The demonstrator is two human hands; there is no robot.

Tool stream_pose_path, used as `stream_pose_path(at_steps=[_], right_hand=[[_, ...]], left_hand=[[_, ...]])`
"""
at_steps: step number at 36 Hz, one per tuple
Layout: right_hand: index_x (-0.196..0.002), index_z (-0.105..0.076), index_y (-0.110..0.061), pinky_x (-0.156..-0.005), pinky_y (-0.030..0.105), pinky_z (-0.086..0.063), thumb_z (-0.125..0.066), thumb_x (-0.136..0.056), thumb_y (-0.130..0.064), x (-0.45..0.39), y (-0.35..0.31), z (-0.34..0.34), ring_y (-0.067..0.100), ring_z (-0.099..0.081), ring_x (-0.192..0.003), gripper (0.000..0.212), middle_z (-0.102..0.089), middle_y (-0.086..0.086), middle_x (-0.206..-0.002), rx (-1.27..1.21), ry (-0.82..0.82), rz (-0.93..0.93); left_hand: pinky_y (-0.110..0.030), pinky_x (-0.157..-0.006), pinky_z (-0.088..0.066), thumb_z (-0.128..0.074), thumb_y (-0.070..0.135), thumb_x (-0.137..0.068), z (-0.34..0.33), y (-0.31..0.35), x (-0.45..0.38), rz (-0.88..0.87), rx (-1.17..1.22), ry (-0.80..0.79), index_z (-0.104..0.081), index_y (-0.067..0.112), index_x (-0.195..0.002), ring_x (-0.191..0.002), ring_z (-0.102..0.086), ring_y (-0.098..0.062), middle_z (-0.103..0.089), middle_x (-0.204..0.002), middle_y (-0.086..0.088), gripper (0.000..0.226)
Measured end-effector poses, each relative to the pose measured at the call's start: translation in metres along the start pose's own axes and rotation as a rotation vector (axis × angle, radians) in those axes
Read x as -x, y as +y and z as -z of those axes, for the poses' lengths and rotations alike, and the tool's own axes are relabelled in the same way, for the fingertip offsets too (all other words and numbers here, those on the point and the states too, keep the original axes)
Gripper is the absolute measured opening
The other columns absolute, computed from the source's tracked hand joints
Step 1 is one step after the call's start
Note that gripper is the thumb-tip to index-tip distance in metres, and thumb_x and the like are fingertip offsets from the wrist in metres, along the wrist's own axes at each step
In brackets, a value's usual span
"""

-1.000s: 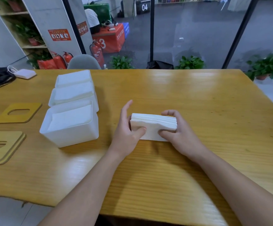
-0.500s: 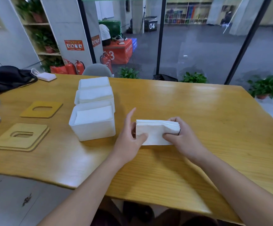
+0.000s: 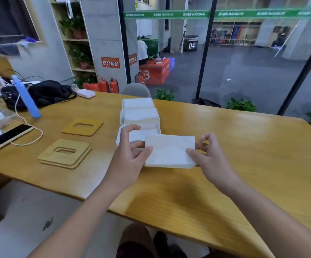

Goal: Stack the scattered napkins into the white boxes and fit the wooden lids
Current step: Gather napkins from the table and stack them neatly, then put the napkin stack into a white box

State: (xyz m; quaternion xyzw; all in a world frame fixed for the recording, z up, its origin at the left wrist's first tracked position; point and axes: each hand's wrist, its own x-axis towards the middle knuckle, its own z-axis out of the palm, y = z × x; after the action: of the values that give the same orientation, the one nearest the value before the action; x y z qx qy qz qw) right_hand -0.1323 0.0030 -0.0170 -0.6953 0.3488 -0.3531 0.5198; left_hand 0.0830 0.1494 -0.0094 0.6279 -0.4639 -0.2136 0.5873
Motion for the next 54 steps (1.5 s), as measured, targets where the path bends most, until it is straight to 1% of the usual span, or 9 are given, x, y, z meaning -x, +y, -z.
stream_pose_path(at_steps=[3, 8, 15, 21, 26, 35, 46, 52, 54], right_hand=[[-0.104, -0.044, -0.025, -0.069, 0.045, -0.045, -0.067, -0.106, -0.024, -0.014, -0.004, -0.022, 0.019, -0.062, -0.083, 0.023, -0.069, 0.002, -0.115, 0.032, -0.028, 0.047], [-0.096, -0.054, -0.017, -0.062, 0.025, -0.045, -0.062, -0.107, -0.026, -0.050, -0.029, -0.059, 0.010, -0.054, -0.073, 0.017, -0.064, -0.004, -0.094, 0.221, -0.009, 0.171], [-0.095, -0.061, -0.023, -0.081, 0.045, -0.058, -0.064, -0.103, -0.031, -0.100, -0.036, -0.096, 0.019, -0.066, -0.089, 0.012, -0.069, -0.006, -0.093, 0.416, 0.020, 0.155], [-0.088, -0.062, -0.032, -0.103, 0.052, -0.049, -0.070, -0.097, -0.031, -0.111, -0.024, -0.097, 0.007, -0.063, -0.087, 0.012, -0.069, -0.014, -0.089, 0.557, -0.004, 0.163], [-0.093, -0.060, -0.035, -0.101, 0.041, -0.033, -0.074, -0.093, -0.043, -0.116, -0.016, -0.091, 0.017, -0.053, -0.114, 0.016, -0.062, -0.015, -0.114, 0.778, 0.032, 0.266], [-0.116, -0.072, -0.041, -0.113, 0.054, -0.038, -0.072, -0.098, -0.051, -0.129, -0.014, -0.087, 0.019, -0.054, -0.120, 0.021, -0.069, -0.019, -0.118, 0.803, -0.229, 0.301], [-0.110, -0.076, -0.033, -0.108, 0.047, -0.044, -0.082, -0.093, -0.045, -0.130, -0.012, -0.090, -0.002, -0.050, -0.083, 0.022, -0.062, -0.024, -0.095, 0.727, -0.203, 0.159], [-0.118, -0.078, -0.029, -0.108, 0.049, -0.047, -0.083, -0.092, -0.043, -0.117, -0.014, -0.089, 0.009, -0.057, -0.092, 0.030, -0.060, -0.022, -0.090, 0.624, -0.130, 0.190], [-0.120, -0.078, -0.030, -0.107, 0.049, -0.049, -0.084, -0.092, -0.043, -0.112, -0.018, -0.084, 0.009, -0.059, -0.091, 0.032, -0.061, -0.021, -0.089, 0.577, -0.083, 0.215]], left_hand=[[-0.050, -0.078, -0.058, -0.071, 0.025, -0.105, 0.024, 0.001, -0.011, 0.012, -0.046, 0.031, -0.040, 0.035, -0.132, -0.088, -0.078, -0.025, -0.081, -0.107, 0.001, 0.043], [-0.038, -0.068, -0.047, -0.066, 0.032, -0.106, 0.055, -0.009, -0.048, 0.023, -0.180, 0.115, -0.045, 0.033, -0.122, -0.079, -0.068, -0.032, -0.076, -0.091, -0.007, 0.026], [-0.042, -0.071, -0.038, -0.052, 0.035, -0.109, 0.071, -0.038, -0.093, 0.012, -0.496, 0.134, -0.043, 0.034, -0.119, -0.062, -0.051, -0.016, -0.054, -0.066, 0.006, 0.014], [-0.046, -0.104, -0.037, -0.050, 0.030, -0.110, 0.074, -0.054, -0.104, -0.035, -0.743, 0.105, -0.049, 0.028, -0.125, -0.091, -0.055, -0.023, -0.055, -0.073, 0.009, 0.015], [-0.037, -0.093, -0.033, -0.062, 0.037, -0.102, 0.074, -0.056, -0.107, -0.190, -0.989, 0.171, -0.054, 0.032, -0.136, -0.110, -0.045, -0.022, -0.056, -0.111, 0.011, 0.035], [-0.036, -0.078, -0.054, -0.061, 0.046, -0.106, 0.064, -0.051, -0.121, -0.161, -0.874, -0.181, -0.068, 0.036, -0.128, -0.090, -0.060, -0.007, -0.061, -0.101, 0.015, 0.025], [-0.039, -0.086, -0.058, -0.066, 0.045, -0.102, 0.060, -0.054, -0.122, -0.022, -0.870, -0.175, -0.079, 0.039, -0.115, -0.097, -0.065, -0.009, -0.067, -0.106, 0.016, 0.019], [-0.041, -0.092, -0.046, -0.062, 0.041, -0.103, 0.058, -0.049, -0.120, -0.113, -0.915, -0.136, -0.078, 0.039, -0.093, -0.089, -0.061, -0.010, -0.069, -0.089, 0.010, 0.019], [-0.042, -0.097, -0.042, -0.062, 0.047, -0.104, 0.056, -0.044, -0.118, -0.168, -0.967, -0.084, -0.079, 0.040, -0.107, -0.097, -0.058, -0.011, -0.069, -0.096, 0.015, 0.019]])
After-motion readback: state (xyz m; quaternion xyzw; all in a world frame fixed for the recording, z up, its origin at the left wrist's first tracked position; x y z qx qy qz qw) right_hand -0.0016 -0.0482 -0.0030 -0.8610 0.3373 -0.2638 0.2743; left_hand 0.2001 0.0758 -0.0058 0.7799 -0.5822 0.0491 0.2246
